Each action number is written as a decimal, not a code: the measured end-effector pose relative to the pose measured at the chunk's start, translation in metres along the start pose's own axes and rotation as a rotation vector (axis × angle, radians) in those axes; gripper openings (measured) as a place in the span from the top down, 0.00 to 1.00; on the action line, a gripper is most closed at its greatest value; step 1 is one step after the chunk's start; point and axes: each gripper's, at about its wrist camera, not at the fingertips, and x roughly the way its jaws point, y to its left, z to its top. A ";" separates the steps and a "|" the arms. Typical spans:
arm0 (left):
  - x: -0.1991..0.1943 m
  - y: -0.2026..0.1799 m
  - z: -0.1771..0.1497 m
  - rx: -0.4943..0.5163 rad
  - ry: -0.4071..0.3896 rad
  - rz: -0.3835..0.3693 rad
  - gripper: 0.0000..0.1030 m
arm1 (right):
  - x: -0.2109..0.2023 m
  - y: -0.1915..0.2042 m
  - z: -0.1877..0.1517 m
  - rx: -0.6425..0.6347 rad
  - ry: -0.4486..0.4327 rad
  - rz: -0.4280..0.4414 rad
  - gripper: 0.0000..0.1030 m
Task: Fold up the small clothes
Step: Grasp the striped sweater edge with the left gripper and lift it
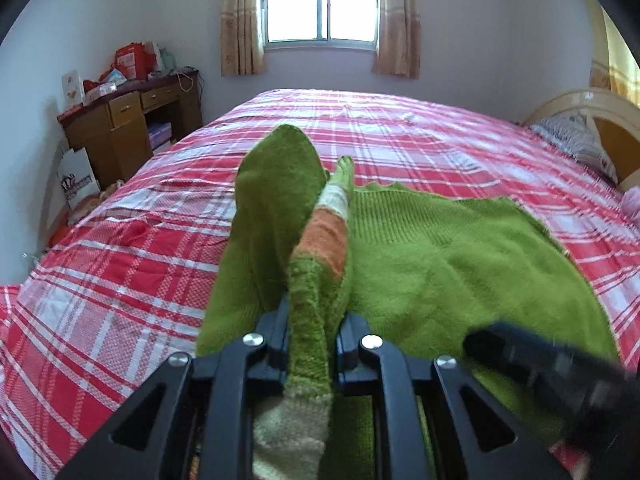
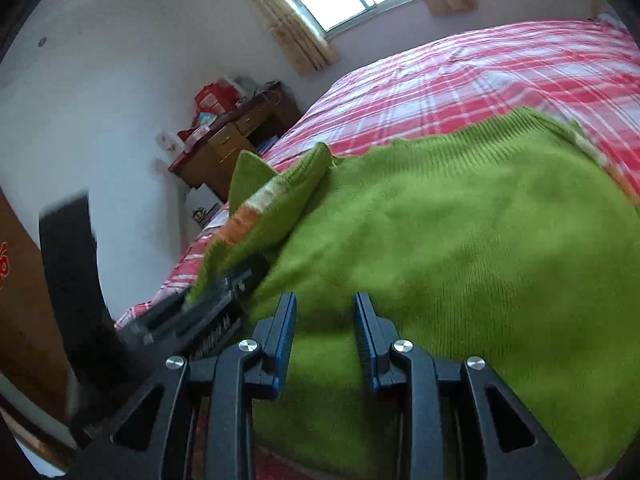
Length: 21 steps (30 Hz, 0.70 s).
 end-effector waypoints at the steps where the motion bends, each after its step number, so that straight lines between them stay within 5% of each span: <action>1: 0.000 0.001 0.000 -0.004 -0.002 -0.004 0.85 | 0.000 0.003 0.010 -0.013 0.006 0.013 0.66; 4: 0.000 -0.002 -0.002 0.000 -0.004 -0.002 0.84 | 0.009 0.013 0.045 -0.018 0.032 0.095 0.24; 8: 0.000 0.008 -0.003 -0.048 -0.011 -0.060 0.84 | 0.041 0.025 0.083 -0.022 0.122 0.183 0.23; 16: -0.002 0.010 -0.005 -0.067 -0.023 -0.095 0.84 | 0.124 0.065 0.102 -0.246 0.327 0.102 0.23; 18: -0.002 0.009 -0.005 -0.066 -0.022 -0.096 0.84 | 0.139 0.073 0.102 -0.323 0.349 0.037 0.48; 19: -0.002 0.010 -0.005 -0.070 -0.019 -0.103 0.84 | 0.142 0.074 0.103 -0.343 0.354 0.018 0.72; 21: -0.002 0.012 -0.005 -0.077 -0.018 -0.112 0.84 | 0.139 0.071 0.101 -0.368 0.335 -0.007 0.78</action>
